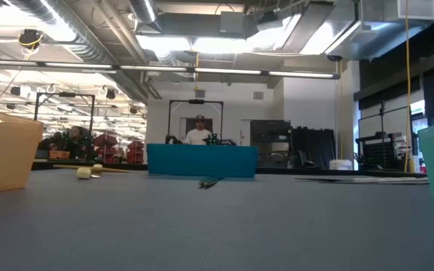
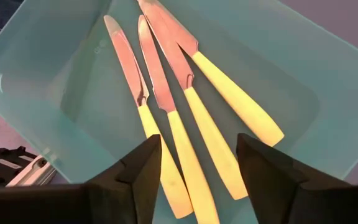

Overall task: Sort silverware by color (type)
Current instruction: Put the gold knife into the blue bin

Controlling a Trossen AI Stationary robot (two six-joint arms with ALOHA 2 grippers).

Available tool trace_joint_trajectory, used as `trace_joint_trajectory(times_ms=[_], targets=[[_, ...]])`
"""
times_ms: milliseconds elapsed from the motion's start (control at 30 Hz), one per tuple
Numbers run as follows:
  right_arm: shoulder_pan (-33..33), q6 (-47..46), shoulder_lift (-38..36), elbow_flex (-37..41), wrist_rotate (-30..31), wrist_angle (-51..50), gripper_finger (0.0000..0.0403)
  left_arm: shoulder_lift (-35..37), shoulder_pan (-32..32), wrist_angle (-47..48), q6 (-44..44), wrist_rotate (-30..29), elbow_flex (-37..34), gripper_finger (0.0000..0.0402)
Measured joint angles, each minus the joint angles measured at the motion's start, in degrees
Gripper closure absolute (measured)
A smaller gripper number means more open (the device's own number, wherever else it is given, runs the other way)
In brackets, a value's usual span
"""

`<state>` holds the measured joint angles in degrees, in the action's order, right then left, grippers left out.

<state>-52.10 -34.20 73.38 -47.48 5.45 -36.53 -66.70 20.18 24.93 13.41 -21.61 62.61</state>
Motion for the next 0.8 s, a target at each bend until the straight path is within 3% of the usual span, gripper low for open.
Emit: trace_joint_trajectory(times_ms=[800], targets=[[0.0,0.0,0.0,0.0,0.0,0.0,0.0203,0.0,0.0,0.0,0.0,-3.2,0.0,0.0260]])
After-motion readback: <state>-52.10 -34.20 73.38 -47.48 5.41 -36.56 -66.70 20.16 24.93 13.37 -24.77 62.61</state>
